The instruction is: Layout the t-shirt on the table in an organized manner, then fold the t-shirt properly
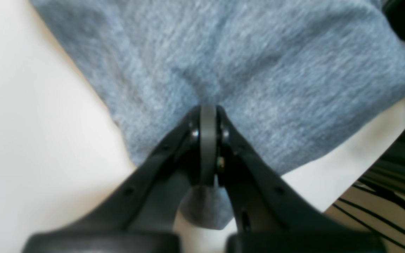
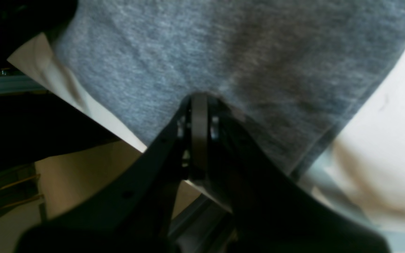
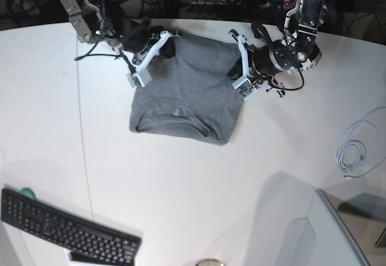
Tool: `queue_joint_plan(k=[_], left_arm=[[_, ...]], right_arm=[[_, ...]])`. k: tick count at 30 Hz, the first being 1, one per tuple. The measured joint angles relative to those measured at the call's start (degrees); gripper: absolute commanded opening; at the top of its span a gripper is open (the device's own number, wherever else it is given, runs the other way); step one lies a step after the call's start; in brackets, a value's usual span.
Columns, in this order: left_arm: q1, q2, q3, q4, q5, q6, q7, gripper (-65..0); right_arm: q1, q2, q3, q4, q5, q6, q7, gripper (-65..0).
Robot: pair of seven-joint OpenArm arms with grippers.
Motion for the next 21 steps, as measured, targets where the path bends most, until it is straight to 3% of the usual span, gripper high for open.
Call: queue_joint_plan(k=[4,11,18,21], left_arm=[[1.1,-1.2,-1.3,5.1,-0.2,0.0,3.4,-65.0],[8.5,-1.2,-13.6,12.6,-0.7,0.0,4.0,-65.0],[19.1,-2.5,-20.7,13.9,-0.7,0.6,3.7,-65.0],[24.9,-3.6,-20.5,14.0,-0.8,0.6,3.5,-65.0]], right_arm=[[-0.3,2.4,0.0,5.8,0.2,-0.1,0.0,-65.0],[-2.6,8.5,0.2,16.6,0.3,-0.6,-0.2,-65.0],[-12.5,17.9,0.3,23.6,0.3,-0.3,-0.3,-65.0],[-20.5,19.6,4.6,24.9,0.4,-0.3,0.1,-65.0]])
